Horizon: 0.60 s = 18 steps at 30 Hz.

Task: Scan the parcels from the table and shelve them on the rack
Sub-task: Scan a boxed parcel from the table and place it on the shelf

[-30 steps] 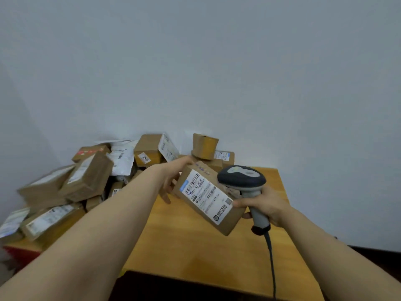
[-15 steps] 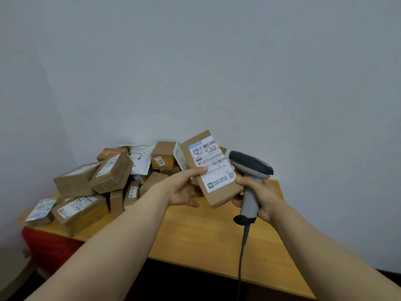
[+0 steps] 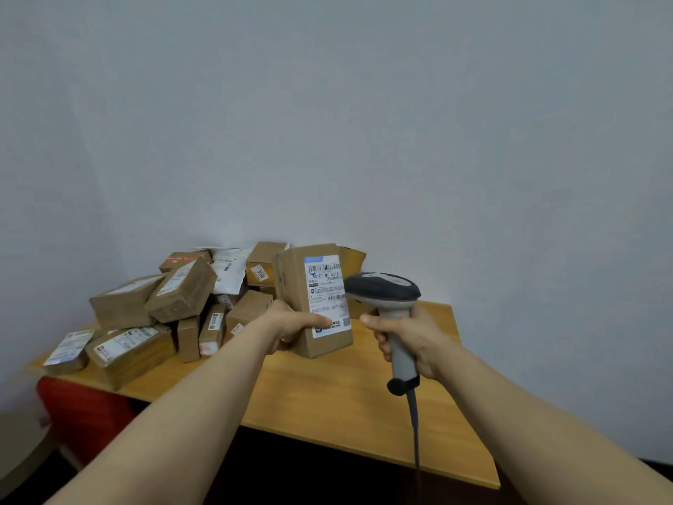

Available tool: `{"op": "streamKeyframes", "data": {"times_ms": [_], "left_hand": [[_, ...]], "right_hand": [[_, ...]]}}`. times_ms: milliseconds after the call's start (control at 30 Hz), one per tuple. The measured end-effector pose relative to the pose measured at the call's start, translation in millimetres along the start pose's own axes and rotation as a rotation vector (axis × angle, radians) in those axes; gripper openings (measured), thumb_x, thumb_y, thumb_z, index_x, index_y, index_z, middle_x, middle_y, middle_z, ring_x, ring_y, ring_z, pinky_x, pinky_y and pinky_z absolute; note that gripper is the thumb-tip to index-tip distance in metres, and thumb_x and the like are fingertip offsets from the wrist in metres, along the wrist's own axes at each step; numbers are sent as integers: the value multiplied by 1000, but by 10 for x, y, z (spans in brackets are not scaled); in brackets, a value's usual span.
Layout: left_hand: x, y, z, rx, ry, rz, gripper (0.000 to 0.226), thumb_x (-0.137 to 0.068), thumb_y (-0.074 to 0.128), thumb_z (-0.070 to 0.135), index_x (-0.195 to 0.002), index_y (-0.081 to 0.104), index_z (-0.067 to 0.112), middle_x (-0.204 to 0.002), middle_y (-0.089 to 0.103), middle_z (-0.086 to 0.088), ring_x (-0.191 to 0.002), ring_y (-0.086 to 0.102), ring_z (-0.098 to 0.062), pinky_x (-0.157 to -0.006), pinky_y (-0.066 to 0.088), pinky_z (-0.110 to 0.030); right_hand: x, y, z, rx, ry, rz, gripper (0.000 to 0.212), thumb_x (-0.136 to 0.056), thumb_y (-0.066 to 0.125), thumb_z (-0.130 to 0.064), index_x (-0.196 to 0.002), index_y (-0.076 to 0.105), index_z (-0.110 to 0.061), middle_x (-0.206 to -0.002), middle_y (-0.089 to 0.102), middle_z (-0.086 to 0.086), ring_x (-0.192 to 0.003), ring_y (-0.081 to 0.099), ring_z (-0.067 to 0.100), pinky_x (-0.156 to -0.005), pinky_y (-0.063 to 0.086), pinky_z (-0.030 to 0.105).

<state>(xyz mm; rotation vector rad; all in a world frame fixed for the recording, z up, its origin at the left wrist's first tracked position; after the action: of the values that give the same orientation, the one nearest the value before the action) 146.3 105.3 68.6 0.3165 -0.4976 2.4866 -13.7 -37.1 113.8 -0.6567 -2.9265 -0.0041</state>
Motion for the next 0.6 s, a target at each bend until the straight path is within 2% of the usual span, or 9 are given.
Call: {"op": "streamKeyframes", "data": {"times_ms": [133,367,600], "left_hand": [[89,-41,-63,22,-20,53,63,-61,89,20,-113,54,16,-95,62,2,-79,58,-14,-46,48,-29],[146,-131,-131,73,-33,135,46,-62,89,13,-84,50,23,-83,58,3,-72,56,-16,-47,47,-29],[168,-173,-171,69,-48,153,49,-61,89,12,-85,47,23,-84,56,4,-72,54,-15,-48,47,-30]], "right_hand": [[64,67,-22,-33,46,-43,17,-77,75,-6,-72,59,-9,-53,51,5,-43,43,15,-48,41,24],[147,66,-50,-5,79,-75,18,-78,75,-7,-71,59,-9,-53,51,5,-43,44,15,-47,42,23],[188,54,-65,9,81,-84,19,-79,74,-7,-70,58,-9,-53,49,5,-43,42,14,-48,40,24]]}}
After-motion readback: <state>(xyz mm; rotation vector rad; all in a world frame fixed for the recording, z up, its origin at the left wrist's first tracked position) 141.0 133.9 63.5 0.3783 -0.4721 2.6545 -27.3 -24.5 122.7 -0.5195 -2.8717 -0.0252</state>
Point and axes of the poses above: each hand's wrist, its own x-axis away from the middle knuckle, its own y-axis out of the palm, z = x × y, the point moved 10 cm from there along -x, towards the middle knuckle
